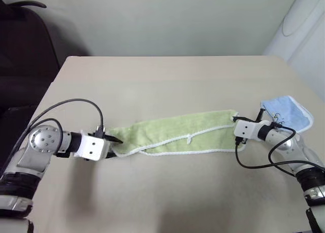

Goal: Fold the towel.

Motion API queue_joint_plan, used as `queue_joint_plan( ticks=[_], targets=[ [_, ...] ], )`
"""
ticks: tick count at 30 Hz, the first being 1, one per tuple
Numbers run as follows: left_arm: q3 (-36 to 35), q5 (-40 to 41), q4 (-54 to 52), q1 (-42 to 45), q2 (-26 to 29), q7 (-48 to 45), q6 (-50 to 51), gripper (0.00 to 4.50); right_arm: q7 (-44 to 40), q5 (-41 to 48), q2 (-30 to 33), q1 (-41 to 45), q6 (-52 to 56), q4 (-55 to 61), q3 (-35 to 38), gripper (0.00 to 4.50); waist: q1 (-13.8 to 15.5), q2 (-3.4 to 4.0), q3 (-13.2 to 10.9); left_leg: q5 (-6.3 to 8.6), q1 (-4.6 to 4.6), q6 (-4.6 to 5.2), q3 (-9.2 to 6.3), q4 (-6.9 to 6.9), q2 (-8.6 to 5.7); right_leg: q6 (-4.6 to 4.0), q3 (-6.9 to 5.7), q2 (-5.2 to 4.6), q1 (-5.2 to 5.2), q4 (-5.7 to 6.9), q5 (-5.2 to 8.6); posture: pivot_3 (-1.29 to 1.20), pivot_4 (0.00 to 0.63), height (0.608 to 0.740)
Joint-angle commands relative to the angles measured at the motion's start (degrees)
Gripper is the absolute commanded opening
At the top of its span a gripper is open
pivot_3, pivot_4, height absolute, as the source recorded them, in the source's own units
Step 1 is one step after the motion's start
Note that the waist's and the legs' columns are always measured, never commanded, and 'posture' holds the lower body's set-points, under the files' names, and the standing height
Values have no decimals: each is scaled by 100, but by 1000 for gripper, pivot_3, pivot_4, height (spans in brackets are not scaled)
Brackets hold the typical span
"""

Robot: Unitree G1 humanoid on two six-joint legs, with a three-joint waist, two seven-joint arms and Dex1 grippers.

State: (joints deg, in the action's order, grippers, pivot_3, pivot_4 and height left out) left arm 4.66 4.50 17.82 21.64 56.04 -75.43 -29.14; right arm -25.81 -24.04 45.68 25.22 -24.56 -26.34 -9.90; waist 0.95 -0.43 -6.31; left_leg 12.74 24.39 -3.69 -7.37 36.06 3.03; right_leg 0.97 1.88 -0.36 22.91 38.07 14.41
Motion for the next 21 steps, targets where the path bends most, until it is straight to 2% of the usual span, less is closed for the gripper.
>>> queue_joint_plan(
  ticks=[1,6,16,19,21],
  targets=[
    [-204,488,-333,66,9,-31,742,2127,84,29,67,-31,-2,182,118,0,-15,0,0,1,0,-1,0,-2,0,0,0,0,0,0,0,0,150,740],
    [-256,1013,-853,-188,162,-285,1863,2127,77,49,89,-103,32,247,150,0,-24,0,0,4,3,-3,1,-2,1,-1,-1,0,1,-4,1,0,150,740],
    [-466,1510,-1264,-286,82,-280,3014,2127,55,65,105,-125,107,322,161,0,-18,0,0,2,0,-6,0,2,3,-1,-1,2,-1,0,0,0,150,740],
    [-513,1500,-1254,-320,78,-239,3054,1546,58,65,108,-130,106,323,161,0,-22,0,0,3,-1,-5,0,1,3,-1,-1,3,0,0,1,0,150,740],
    [-558,1522,-1227,-313,36,-196,3075,805,56,64,107,-124,107,317,158,0,-22,0,0,3,0,-5,0,1,4,-1,-1,4,0,0,1,0,150,740]
  ],
)
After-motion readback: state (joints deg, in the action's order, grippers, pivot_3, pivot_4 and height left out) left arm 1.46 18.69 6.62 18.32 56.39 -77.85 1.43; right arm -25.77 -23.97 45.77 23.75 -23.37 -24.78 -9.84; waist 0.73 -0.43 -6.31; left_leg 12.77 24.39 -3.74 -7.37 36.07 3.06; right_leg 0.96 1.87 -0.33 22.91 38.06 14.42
